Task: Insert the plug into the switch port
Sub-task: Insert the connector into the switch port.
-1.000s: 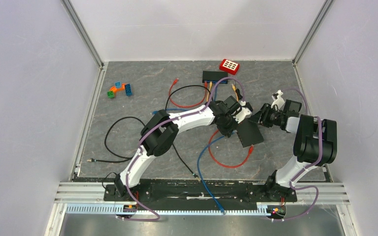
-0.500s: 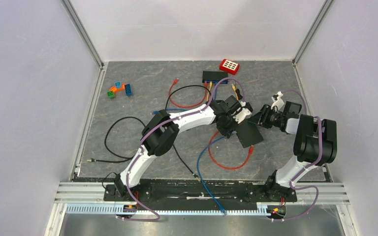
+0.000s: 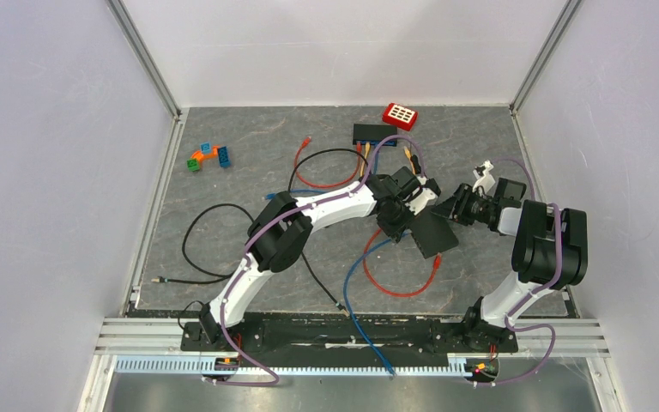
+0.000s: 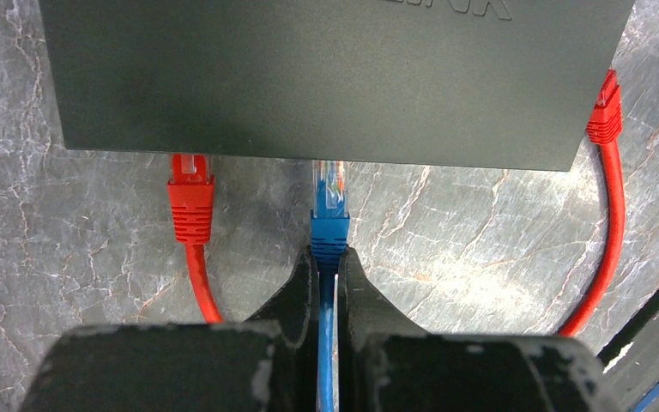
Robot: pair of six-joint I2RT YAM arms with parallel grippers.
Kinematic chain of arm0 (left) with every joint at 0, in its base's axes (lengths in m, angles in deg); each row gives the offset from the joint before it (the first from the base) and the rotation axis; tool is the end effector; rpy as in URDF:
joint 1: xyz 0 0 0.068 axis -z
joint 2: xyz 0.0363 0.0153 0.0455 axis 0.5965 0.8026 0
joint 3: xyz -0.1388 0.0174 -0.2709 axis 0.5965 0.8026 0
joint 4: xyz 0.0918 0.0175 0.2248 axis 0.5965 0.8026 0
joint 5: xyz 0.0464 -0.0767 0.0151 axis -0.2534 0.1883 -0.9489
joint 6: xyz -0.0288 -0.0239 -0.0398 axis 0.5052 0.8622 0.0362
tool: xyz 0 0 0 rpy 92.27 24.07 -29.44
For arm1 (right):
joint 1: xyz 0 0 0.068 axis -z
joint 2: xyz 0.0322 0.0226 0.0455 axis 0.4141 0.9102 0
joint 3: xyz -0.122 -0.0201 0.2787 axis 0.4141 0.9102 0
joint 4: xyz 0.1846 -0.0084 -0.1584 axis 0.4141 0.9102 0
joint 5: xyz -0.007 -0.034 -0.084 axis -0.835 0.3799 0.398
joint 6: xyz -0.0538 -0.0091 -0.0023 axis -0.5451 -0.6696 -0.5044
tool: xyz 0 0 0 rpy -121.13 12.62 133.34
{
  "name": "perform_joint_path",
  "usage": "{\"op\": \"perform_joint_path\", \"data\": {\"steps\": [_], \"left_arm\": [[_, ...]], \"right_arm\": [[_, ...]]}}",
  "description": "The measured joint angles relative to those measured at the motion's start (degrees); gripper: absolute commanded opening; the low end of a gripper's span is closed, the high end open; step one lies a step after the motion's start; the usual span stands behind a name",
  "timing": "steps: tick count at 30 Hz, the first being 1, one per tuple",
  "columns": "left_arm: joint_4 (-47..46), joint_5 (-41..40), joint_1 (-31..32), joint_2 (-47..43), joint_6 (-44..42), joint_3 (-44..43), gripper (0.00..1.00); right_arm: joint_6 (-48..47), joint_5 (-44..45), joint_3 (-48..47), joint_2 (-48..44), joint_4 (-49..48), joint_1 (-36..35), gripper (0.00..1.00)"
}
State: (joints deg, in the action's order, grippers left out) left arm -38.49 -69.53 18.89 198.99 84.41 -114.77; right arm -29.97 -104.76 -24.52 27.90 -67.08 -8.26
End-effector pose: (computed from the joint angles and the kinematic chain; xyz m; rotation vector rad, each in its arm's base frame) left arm 0.2765 -0.4180 0.1912 1.3653 2.4378 -0.6003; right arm 0.2813 -0.0533 0.1645 0.1935 2.2667 0.9727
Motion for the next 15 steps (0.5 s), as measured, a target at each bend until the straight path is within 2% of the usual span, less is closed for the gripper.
{"op": "perform_joint_path", "data": {"steps": [15], "left_arm": [[-3.4,7.7,-0.9,-1.0,2.1,3.6,0.02]], "right_arm": [[1.4,-2.1,1.1,1.1,-2.2,0.3,0.39]]}}
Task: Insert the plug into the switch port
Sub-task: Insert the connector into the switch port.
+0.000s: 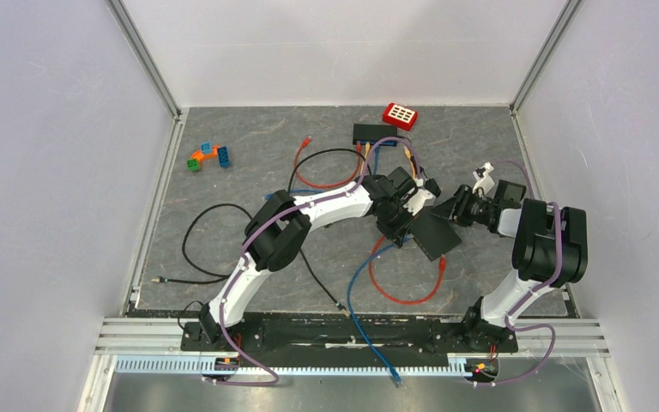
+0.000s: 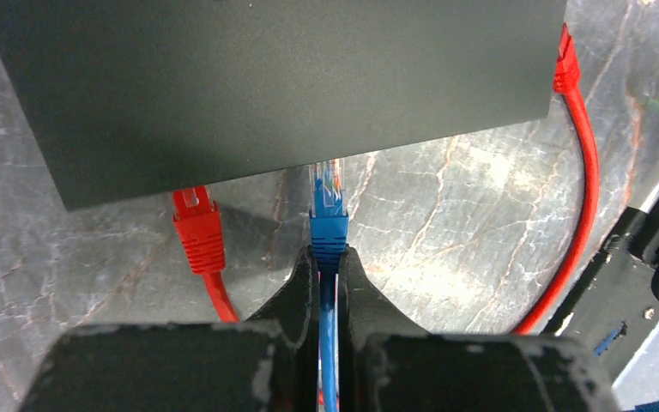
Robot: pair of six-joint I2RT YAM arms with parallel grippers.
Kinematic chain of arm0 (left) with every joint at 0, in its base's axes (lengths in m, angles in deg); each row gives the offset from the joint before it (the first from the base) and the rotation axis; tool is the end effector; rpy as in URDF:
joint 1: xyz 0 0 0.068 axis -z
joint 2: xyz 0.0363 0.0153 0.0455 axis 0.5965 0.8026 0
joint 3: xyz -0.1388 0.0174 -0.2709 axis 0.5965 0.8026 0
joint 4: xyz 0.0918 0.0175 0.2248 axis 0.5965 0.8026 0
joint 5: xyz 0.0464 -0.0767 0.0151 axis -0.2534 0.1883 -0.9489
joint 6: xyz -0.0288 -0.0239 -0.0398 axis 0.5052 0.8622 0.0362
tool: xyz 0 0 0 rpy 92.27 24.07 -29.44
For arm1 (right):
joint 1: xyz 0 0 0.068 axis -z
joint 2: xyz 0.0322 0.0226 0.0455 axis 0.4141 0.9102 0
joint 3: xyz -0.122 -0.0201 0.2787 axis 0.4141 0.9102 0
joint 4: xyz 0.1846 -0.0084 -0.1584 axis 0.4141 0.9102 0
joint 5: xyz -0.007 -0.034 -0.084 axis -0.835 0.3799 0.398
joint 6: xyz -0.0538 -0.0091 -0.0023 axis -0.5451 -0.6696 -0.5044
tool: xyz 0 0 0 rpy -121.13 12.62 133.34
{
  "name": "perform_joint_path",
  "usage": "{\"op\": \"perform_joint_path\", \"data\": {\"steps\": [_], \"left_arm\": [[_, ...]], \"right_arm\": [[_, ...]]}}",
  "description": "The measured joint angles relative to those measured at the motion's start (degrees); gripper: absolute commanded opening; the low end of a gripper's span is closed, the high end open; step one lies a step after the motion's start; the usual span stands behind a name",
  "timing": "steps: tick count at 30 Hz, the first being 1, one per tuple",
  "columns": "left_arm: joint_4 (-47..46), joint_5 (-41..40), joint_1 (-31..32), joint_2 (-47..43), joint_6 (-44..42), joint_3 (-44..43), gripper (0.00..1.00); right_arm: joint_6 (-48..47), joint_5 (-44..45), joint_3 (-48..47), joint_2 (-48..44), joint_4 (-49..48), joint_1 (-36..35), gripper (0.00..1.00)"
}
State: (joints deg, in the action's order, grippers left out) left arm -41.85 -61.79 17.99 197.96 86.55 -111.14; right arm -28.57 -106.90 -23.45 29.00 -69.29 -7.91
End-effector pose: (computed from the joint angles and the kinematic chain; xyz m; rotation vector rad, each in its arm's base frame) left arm 0.2761 -0.4119 0.1864 1.3498 2.4637 -0.7877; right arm 0.2798 -0.0538 0.1585 0.2084 2.2547 1.0249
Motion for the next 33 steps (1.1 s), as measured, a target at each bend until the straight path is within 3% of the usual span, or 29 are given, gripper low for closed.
{"op": "perform_joint_path", "data": {"steps": [10,20,33], "left_arm": [[-5.4,1.6,0.0,-2.4,5.2,5.6,0.02],[-18.3,3.5,0.1,-7.8,15.0,18.1,0.02],[-34.2,-0.2,1.3,-13.0,17.9,30.1,0.02]], "right_arm": [[3.7,-0.9,4.5,-0.1,-7.3,0.3,0.37],[15.2,3.2,12.7,-4.0,-16.9,0.3,0.37],[23.1,7.5,17.7,-6.8,-22.0,0.4,0.37]]}}
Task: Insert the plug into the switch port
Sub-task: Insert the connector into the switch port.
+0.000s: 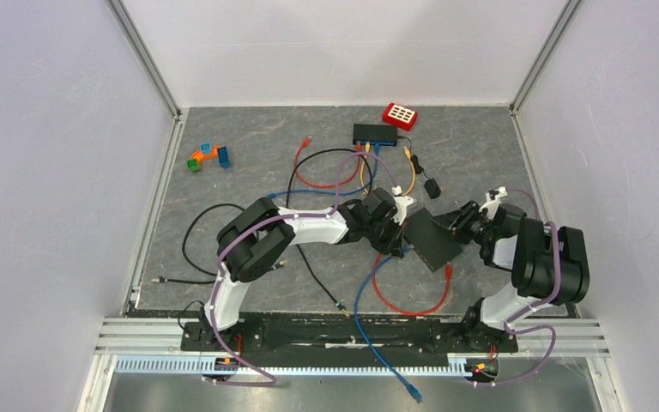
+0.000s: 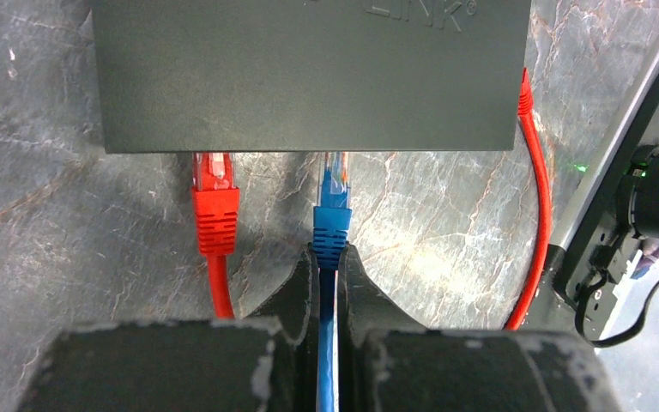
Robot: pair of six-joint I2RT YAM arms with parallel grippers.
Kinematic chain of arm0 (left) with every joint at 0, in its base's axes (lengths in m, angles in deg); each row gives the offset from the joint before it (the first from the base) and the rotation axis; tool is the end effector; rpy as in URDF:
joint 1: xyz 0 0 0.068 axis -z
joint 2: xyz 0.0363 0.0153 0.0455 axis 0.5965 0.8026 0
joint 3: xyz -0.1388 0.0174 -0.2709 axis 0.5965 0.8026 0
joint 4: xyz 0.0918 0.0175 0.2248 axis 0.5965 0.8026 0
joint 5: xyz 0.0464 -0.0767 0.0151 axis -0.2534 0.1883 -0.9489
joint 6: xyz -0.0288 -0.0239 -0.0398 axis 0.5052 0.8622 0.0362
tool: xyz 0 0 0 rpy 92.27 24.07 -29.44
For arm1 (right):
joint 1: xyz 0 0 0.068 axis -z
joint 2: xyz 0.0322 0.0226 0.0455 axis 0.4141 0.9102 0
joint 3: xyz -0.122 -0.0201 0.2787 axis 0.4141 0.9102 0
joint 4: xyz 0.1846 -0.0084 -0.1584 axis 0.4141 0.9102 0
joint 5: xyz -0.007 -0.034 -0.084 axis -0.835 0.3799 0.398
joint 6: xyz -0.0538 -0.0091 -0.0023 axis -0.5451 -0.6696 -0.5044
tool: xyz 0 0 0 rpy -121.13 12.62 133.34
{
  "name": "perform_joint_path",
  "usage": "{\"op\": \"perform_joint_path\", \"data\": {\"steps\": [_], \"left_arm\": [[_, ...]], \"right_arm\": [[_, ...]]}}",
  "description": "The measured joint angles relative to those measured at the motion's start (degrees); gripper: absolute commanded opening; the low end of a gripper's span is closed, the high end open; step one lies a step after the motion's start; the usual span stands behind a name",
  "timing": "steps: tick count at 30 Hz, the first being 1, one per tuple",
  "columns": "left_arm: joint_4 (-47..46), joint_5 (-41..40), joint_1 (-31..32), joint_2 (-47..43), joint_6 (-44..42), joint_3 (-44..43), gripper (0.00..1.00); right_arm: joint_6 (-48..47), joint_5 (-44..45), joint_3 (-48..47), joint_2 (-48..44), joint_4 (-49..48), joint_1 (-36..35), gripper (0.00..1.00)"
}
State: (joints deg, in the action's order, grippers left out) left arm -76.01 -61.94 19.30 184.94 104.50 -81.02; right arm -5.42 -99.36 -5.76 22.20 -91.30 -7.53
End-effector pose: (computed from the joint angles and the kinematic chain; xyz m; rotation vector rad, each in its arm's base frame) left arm 0.2367 -0.3738 0.1793 0.9742 2.3924 -1.0214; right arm 0.2260 -0.0428 0.1469 0.6177 2.1331 1.0211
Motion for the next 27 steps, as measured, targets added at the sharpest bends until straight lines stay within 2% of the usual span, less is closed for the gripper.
{"op": "perform_joint_path", "data": {"steps": [11,16,20,27], "left_arm": [[-7.5,-6.1,2.8,-0.9,0.0,3.4,0.02],[-12.2,-9.4,4.4,-0.9,0.0,5.0,0.02],[-13.4,-11.1,4.7,-0.9,-0.2,5.3,0.02],[-10.5,-12.0,4.6,-2.0,-4.4,5.2,0.02]], "right_arm": [[8.6,3.7,6.2,0.4,-11.8,0.9,0.37],[7.9,2.1,5.7,2.2,-13.3,1.2,0.39],[1.4,-2.7,0.1,4.7,-7.7,1.1,0.39],[-10.1,-2.4,-5.9,1.3,7.8,0.2,0.37]]}}
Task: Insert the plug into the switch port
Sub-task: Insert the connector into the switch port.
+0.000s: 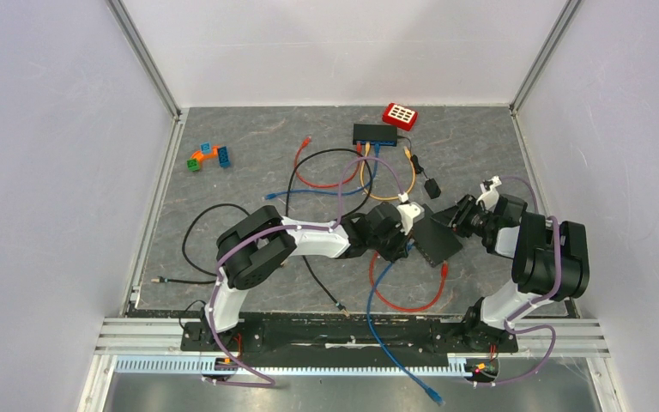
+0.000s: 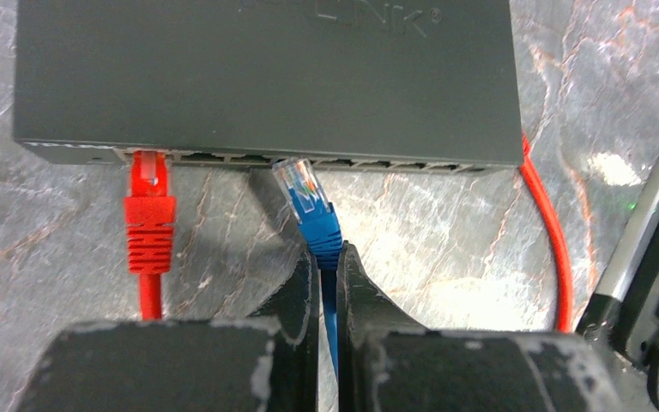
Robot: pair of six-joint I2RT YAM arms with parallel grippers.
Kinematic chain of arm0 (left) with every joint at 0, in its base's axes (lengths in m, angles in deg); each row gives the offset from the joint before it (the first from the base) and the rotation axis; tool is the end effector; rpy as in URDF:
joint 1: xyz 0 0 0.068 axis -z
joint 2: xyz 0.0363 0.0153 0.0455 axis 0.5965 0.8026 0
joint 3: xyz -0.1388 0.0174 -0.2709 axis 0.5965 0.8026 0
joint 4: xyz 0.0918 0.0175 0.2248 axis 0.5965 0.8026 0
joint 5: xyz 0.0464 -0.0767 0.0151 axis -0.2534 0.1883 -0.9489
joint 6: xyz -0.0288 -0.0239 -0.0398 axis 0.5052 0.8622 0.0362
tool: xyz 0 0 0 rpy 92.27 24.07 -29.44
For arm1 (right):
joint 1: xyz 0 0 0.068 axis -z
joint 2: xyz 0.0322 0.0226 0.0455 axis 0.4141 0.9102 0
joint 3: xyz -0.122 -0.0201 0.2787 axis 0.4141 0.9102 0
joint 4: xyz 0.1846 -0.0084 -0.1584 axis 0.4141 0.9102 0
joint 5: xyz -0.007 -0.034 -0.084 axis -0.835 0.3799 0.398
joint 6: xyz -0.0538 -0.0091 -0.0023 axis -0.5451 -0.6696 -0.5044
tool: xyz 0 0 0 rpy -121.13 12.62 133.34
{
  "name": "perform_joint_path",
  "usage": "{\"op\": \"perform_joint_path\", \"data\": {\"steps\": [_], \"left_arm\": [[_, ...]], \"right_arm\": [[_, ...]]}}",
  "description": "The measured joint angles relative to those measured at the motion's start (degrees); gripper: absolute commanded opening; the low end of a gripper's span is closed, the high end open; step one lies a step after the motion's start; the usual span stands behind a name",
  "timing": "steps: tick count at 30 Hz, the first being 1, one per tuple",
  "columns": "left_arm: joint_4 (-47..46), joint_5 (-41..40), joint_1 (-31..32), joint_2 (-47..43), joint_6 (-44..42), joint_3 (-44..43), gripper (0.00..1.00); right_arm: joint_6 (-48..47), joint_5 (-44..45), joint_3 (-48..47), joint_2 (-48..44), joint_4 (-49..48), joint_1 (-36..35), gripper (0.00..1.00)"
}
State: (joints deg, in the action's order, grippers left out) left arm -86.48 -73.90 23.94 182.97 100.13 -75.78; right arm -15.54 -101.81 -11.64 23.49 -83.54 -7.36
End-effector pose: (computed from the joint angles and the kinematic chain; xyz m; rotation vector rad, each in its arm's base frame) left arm 0.2096 -0.3836 0.1814 0.9995 2.1850 -0.8639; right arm 0.2433 -0.0477 0.1533 0.4351 2.1804 0.9869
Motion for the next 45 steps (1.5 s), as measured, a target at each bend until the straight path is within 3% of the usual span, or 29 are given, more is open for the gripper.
{"op": "perform_joint_path", "data": {"steps": [9,27,32,42,44,45], "left_arm": [[3.4,-0.1,-0.2,-0.8,-5.4,-0.5,0.02],[16.3,-3.1,-0.4,0.7,-6.2,-7.4,0.02],[19.0,-2.8,-0.3,1.4,-6.2,-9.4,0.15],[21.2,-2.5,-0.3,1.7,-6.2,-10.5,0.24],[21.2,-2.5,-0.3,1.6,-6.2,-10.5,0.20],[21.3,-2.5,-0.3,1.6,-6.2,-10.5,0.10]], "right_arm": [[-5.9,-0.2,-2.4,-0.5,6.4,-0.4,0.36],[-9.1,-0.2,-3.4,-1.7,10.3,-0.6,0.41],[-9.9,-0.2,-3.4,-2.4,11.4,-0.7,0.41],[-10.8,-0.2,-3.4,-3.5,13.5,-0.8,0.43],[-10.8,-0.2,-3.4,-3.6,13.7,-0.8,0.43],[-10.9,-0.2,-3.4,-3.7,13.7,-0.8,0.43]]}}
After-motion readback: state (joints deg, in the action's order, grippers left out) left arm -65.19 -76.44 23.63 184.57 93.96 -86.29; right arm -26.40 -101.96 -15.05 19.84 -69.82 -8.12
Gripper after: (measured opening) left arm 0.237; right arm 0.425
